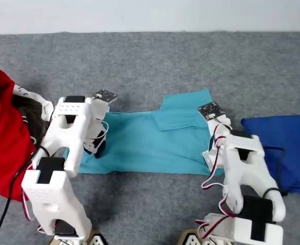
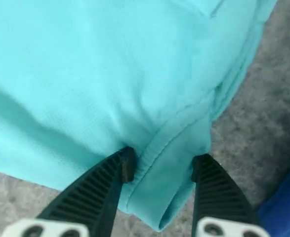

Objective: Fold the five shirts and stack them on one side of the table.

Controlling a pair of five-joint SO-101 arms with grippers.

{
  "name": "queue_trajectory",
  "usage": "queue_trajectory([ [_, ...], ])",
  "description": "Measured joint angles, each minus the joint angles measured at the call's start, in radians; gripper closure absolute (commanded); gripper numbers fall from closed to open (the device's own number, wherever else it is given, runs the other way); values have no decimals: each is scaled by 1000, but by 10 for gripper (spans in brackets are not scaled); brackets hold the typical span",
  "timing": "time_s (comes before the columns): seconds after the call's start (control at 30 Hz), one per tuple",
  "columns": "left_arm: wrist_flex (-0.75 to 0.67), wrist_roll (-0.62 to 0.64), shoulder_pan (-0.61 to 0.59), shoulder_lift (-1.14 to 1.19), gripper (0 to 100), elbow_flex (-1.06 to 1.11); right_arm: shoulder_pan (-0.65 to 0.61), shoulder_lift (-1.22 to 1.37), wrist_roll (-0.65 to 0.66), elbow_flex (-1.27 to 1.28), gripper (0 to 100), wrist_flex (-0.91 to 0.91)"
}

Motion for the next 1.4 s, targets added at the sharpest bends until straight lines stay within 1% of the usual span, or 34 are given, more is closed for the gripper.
queue_trajectory([
  [0.17,-2,0,0,-2,907,21,63,-46,61,44,801,-2],
  [0.37,-2,-20,2,-3,907,41,133,-206,147,181,801,-2],
  [0.53,-2,-23,2,-44,907,58,147,-350,161,279,801,9],
  [0.63,8,-23,0,-103,906,97,160,-434,163,281,798,74],
  [0.77,87,-23,-5,-226,903,127,166,-554,144,207,798,199],
  [0.87,138,-23,-5,-358,902,129,167,-631,132,95,798,311],
  [0.97,157,-23,-5,-499,902,129,167,-664,127,-21,798,370],
  [1.1,164,-23,-5,-635,902,129,161,-614,121,-121,801,377],
  [1.2,146,-23,-5,-661,902,129,118,-499,95,-189,801,345],
  [1.3,129,-23,-5,-663,902,129,51,-315,55,-338,801,327],
  [1.4,124,-23,-5,-663,902,129,-15,-84,26,-548,801,322],
])
